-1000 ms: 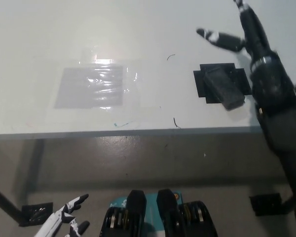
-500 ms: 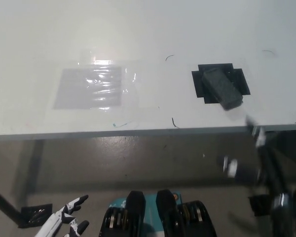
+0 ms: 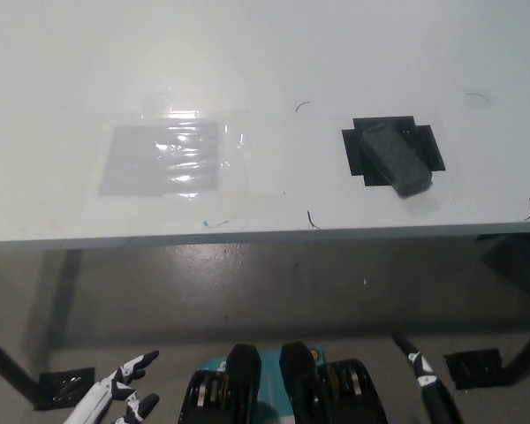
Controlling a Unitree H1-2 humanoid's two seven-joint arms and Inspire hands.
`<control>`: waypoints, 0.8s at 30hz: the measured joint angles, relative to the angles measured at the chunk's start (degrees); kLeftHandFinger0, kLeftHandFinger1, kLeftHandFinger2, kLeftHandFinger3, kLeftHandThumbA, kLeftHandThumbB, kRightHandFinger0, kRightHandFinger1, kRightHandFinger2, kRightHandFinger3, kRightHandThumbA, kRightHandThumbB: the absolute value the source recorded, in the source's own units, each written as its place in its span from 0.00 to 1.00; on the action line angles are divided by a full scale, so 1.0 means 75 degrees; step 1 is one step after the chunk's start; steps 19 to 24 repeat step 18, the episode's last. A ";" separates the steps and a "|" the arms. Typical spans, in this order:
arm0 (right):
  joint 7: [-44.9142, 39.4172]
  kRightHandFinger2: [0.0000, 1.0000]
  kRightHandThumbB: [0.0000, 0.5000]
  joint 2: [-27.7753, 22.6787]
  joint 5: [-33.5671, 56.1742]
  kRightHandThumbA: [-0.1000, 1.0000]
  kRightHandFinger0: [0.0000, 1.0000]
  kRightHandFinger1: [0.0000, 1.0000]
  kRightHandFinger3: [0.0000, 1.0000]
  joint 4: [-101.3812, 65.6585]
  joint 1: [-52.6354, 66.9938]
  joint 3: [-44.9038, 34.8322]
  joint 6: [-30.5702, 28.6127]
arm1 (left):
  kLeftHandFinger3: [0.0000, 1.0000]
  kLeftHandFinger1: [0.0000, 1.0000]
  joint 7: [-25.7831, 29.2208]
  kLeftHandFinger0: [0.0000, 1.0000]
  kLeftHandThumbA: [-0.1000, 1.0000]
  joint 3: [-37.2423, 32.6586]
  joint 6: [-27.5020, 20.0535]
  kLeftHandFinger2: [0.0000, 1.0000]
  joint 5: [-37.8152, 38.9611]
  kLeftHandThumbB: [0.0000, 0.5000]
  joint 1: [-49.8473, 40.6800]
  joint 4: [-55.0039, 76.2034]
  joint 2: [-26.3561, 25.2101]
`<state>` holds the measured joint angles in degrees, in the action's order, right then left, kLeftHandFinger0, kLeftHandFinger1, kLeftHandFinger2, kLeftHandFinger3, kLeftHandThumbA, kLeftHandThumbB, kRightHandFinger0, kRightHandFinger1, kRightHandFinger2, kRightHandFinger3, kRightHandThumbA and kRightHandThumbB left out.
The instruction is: A whiteboard eraser is kept on the black marked spot on the table infront of the robot and the robot uses its right hand to swipe it back and forth on the table twice to clean it
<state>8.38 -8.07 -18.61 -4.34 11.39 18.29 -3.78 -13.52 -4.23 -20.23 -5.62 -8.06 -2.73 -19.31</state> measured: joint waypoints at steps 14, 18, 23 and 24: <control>0.0036 1.00 0.72 0.0009 0.0462 1.00 1.00 1.00 1.00 0.1405 -0.0294 -0.0010 -0.1583 | 1.00 1.00 -0.0012 1.00 0.87 -0.0010 -0.0023 1.00 0.0083 0.74 0.0179 -0.0134 -0.0004; 0.0059 1.00 0.70 0.0009 0.0579 1.00 1.00 1.00 1.00 0.1441 -0.0389 -0.0017 -0.1996 | 1.00 1.00 -0.0053 1.00 0.87 -0.0016 -0.0067 1.00 0.0115 0.74 0.0248 -0.0139 -0.0007; 0.0059 1.00 0.70 0.0009 0.0579 1.00 1.00 1.00 1.00 0.1441 -0.0389 -0.0017 -0.1996 | 1.00 1.00 -0.0053 1.00 0.87 -0.0016 -0.0067 1.00 0.0115 0.74 0.0248 -0.0139 -0.0007; 0.0059 1.00 0.70 0.0009 0.0579 1.00 1.00 1.00 1.00 0.1441 -0.0389 -0.0017 -0.1996 | 1.00 1.00 -0.0053 1.00 0.87 -0.0016 -0.0067 1.00 0.0115 0.74 0.0248 -0.0139 -0.0007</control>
